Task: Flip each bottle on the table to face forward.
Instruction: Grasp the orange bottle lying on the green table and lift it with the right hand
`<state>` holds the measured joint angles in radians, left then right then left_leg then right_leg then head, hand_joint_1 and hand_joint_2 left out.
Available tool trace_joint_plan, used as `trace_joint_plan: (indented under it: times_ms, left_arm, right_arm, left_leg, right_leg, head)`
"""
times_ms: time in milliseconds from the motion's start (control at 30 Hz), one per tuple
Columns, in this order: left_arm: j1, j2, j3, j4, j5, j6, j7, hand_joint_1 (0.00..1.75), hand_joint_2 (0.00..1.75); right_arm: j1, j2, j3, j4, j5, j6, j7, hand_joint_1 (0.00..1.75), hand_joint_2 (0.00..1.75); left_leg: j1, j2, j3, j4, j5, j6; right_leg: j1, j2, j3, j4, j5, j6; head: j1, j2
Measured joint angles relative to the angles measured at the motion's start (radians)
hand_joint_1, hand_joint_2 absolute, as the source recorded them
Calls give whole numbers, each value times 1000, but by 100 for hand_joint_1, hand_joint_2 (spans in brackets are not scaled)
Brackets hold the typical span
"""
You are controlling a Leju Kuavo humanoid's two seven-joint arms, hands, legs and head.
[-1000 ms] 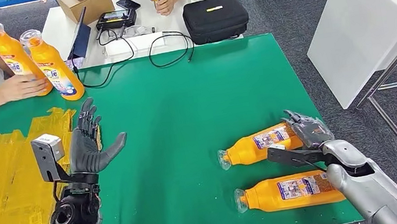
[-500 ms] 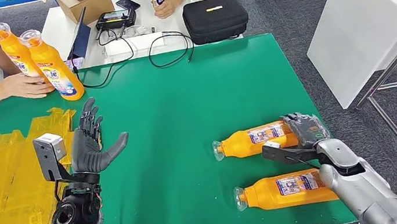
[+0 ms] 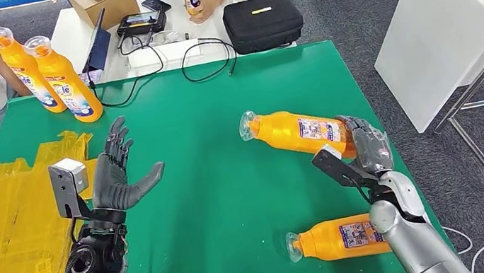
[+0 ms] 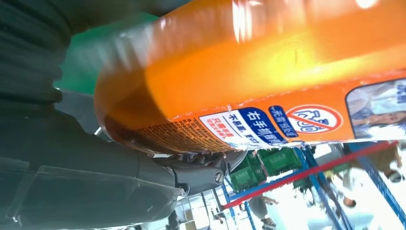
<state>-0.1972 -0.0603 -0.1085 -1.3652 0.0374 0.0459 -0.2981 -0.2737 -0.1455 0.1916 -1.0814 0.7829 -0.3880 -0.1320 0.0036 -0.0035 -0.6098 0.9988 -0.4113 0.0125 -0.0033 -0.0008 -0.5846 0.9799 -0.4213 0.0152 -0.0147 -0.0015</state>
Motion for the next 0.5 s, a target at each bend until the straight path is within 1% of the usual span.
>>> trace_joint_plan:
  times_ms: [100,200,300,500]
  left_arm:
    - [0,0,-6,-7,0,1,1,0,175]
    - [0,1,-15,-12,-3,-3,5,0,175]
    - [-1,1,-31,-19,-10,-16,20,0,175]
    - [-1,2,-65,-32,-7,-47,38,0,175]
  right_arm:
    - [16,21,-26,-38,-10,0,-3,175,175]
    - [32,47,-49,-71,-56,0,-21,175,175]
    - [53,82,-65,-121,-143,12,-39,175,175]
    - [87,141,-71,-211,-299,82,-66,175,175]
  left_leg:
    - [0,0,0,0,0,0]
    - [0,0,0,0,0,0]
    - [0,0,0,0,0,0]
    - [0,0,0,0,0,0]
  right_leg:
    - [0,0,0,0,0,0]
    - [0,0,0,0,0,0]
    - [0,0,0,0,0,0]
    - [0,0,0,0,0,0]
  head:
    - [0,0]
    - [0,0]
    - [0,0]
    - [0,0]
